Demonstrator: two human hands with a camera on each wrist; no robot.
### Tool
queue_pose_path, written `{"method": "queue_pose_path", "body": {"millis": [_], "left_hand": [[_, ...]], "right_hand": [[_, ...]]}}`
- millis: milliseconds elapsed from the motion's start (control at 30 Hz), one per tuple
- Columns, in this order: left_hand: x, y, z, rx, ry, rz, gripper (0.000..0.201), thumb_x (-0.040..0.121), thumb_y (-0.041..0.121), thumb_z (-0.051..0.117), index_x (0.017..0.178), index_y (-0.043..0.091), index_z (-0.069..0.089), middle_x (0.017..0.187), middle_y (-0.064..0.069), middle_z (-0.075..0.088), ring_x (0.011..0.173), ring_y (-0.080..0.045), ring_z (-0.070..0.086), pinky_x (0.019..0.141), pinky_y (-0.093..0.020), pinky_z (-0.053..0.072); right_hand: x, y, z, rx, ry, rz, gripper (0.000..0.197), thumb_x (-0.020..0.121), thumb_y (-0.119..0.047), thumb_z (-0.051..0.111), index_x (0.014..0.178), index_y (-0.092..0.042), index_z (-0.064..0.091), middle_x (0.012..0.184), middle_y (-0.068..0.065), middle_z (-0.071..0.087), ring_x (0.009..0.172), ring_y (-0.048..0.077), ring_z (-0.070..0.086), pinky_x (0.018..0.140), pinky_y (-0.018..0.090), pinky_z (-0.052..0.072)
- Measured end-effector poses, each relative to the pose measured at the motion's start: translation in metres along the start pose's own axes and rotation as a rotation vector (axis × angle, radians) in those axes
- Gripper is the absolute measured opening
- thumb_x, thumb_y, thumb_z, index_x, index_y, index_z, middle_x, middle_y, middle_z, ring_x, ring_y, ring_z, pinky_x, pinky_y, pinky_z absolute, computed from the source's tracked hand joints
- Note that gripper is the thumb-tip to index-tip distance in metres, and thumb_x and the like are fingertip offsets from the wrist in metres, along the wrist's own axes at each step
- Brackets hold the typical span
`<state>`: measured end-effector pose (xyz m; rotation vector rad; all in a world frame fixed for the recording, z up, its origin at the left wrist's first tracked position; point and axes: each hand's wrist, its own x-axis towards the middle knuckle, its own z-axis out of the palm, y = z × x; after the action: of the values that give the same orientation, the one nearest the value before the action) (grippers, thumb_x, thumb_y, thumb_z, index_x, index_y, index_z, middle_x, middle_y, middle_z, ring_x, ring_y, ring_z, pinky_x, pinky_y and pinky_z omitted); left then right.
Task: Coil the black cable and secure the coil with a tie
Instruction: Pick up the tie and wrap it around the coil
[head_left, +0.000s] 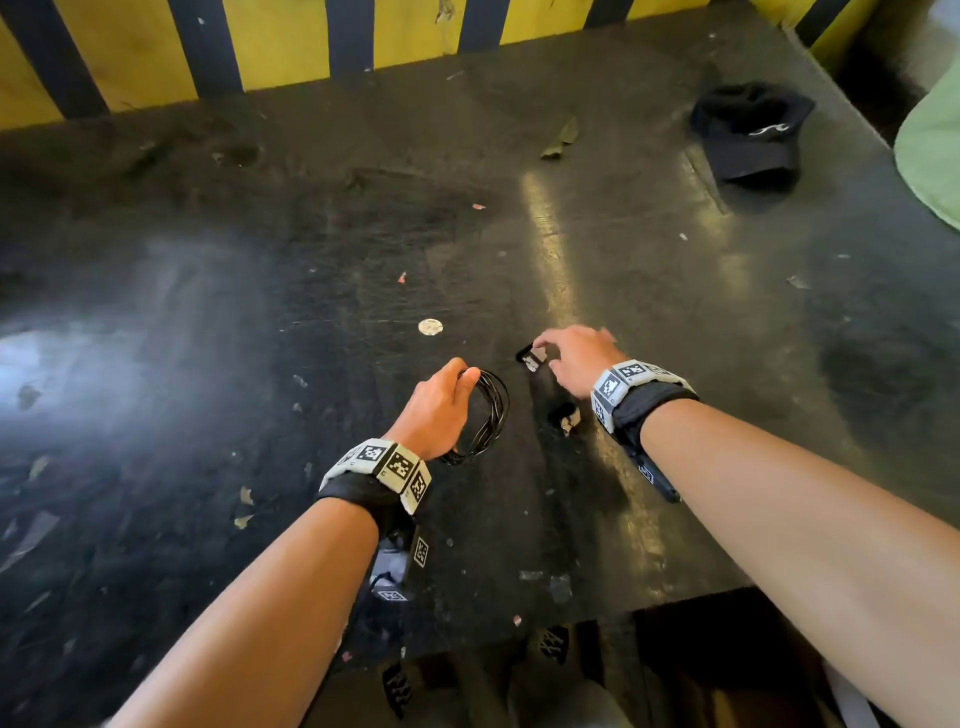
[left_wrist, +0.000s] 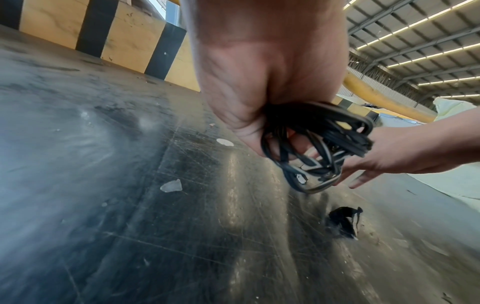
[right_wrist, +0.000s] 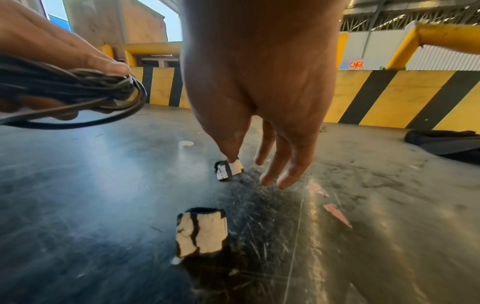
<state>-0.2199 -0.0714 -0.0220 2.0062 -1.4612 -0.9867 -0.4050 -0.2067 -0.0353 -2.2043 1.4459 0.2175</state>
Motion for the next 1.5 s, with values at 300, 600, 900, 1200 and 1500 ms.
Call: {"method": "queue_pose_path", "body": {"millis": [300, 600, 900, 1200, 1500], "left_hand": [[0.007, -0.009, 0.013, -0.052, -0.013, -0.075, 0.034, 0.108, 0.044, 0.036, 0.085, 0.019, 0.04, 0.065, -0.004, 0.051, 0.055, -0.019, 0.048, 0.053, -0.042, 0.047], [0.005, 0.005, 0.012, 0.002, -0.056, -0.011, 0.03, 0.109, 0.038, 0.036, 0.086, 0.02, 0.041, 0.062, -0.002, 0.051, 0.05, -0.016, 0.047, 0.052, -0.042, 0.046], [-0.012, 0.028, 0.009, -0.048, -0.141, 0.046, 0.031, 0.109, 0.039, 0.035, 0.093, 0.015, 0.043, 0.063, -0.002, 0.047, 0.042, -0.01, 0.041, 0.043, -0.038, 0.044], [-0.023, 0.031, -0.002, 0.009, -0.112, 0.079, 0.03, 0.109, 0.039, 0.036, 0.085, 0.022, 0.04, 0.063, -0.003, 0.049, 0.043, -0.013, 0.044, 0.046, -0.039, 0.043], [-0.036, 0.025, -0.003, 0.029, -0.15, 0.074, 0.032, 0.109, 0.039, 0.035, 0.092, 0.014, 0.044, 0.065, -0.002, 0.049, 0.048, -0.013, 0.042, 0.049, -0.035, 0.04]], "right_hand": [[0.02, -0.001, -0.001, -0.056, -0.028, -0.091, 0.013, 0.095, -0.03, 0.06, 0.103, -0.039, 0.065, 0.112, -0.003, 0.06, 0.109, 0.034, 0.064, 0.109, 0.068, 0.033], [-0.001, -0.001, -0.033, 0.162, -0.258, -0.149, 0.015, 0.098, -0.037, 0.06, 0.101, -0.034, 0.074, 0.116, -0.005, 0.073, 0.115, 0.02, 0.065, 0.109, 0.049, 0.03], [-0.024, -0.005, -0.057, 0.302, -0.469, -0.147, 0.017, 0.103, -0.02, 0.051, 0.092, -0.022, 0.065, 0.088, -0.002, 0.064, 0.089, 0.02, 0.071, 0.071, 0.036, 0.06], [-0.04, -0.018, -0.067, 0.352, -0.488, -0.154, 0.019, 0.103, -0.02, 0.051, 0.089, -0.023, 0.063, 0.087, -0.004, 0.064, 0.086, 0.017, 0.066, 0.065, 0.029, 0.053], [-0.059, -0.037, -0.056, 0.495, -0.492, -0.231, 0.015, 0.101, -0.017, 0.055, 0.095, -0.011, 0.068, 0.093, 0.009, 0.07, 0.082, 0.019, 0.069, 0.083, 0.039, 0.061]]}}
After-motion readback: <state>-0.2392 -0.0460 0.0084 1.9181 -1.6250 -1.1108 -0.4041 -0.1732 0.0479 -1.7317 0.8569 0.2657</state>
